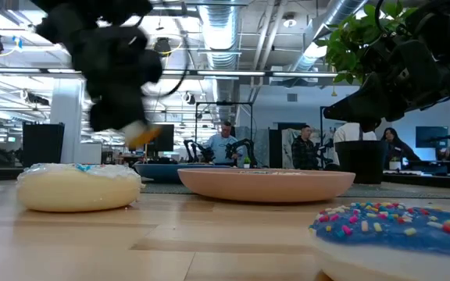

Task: Pick & Place donuts
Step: Put the small green donut on the pink plate

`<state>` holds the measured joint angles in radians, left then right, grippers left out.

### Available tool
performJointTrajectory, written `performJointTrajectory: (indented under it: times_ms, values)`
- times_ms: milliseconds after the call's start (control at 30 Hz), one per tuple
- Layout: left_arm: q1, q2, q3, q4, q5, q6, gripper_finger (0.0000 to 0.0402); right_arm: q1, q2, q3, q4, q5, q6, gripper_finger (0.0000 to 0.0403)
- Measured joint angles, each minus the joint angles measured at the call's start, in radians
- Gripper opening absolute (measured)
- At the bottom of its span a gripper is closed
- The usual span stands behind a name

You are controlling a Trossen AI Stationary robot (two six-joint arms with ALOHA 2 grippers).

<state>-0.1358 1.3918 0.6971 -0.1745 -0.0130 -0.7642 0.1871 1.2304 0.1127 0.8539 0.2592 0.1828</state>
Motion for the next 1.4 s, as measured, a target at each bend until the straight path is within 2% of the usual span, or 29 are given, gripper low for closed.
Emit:
performJointTrajectory:
  times_ms: [133, 233, 367, 467, 700, 833, 967, 1033, 1233, 1400]
  values:
    - [0.032, 0.002, 0.000, 0.291, 0.001, 0.234, 0.0206, 0.000, 0.000, 0.000, 0.000, 0.000, 0.000, 0.0001]
    - [0.037, 0.004, 0.035, 0.352, -0.010, 0.346, 0.0206, 0.000, 0.000, 0.000, 0.000, 0.000, 0.000, 0.0001]
    - [0.037, 0.074, 0.164, 0.224, -0.081, 0.419, 0.0206, 0.000, 0.000, 0.000, 0.003, 0.000, 0.000, 0.0001]
    - [0.037, 0.188, 0.308, 0.089, -0.091, 0.473, 0.0206, 0.000, 0.000, 0.000, 0.003, 0.001, 0.000, 0.0001]
    - [0.038, 0.479, 0.667, -0.338, -0.104, 0.561, 0.0206, 0.000, 0.000, 0.000, 0.003, 0.001, 0.000, 0.0001]
    - [0.038, 0.599, 0.796, -0.495, -0.104, 0.558, 0.0206, 0.000, 0.000, 0.000, -0.009, 0.001, 0.000, 0.0001]
    - [0.038, 0.675, 0.846, -0.557, -0.093, 0.539, 0.0206, 0.001, 0.000, 0.000, -0.009, 0.001, 0.001, 0.0001]
    - [0.038, 0.693, 0.847, -0.560, -0.052, 0.535, 0.0206, 0.003, 0.000, 0.000, -0.009, 0.000, 0.001, 0.0001]
    - [0.038, 0.706, 0.847, -0.584, 0.006, 0.516, 0.0206, 0.002, 0.000, 0.000, -0.009, -0.024, 0.003, 0.0001]
    - [0.038, 0.706, 0.847, -0.568, 0.008, 0.519, 0.0206, 0.002, 0.000, 0.000, -0.009, -0.026, 0.003, 0.0001]
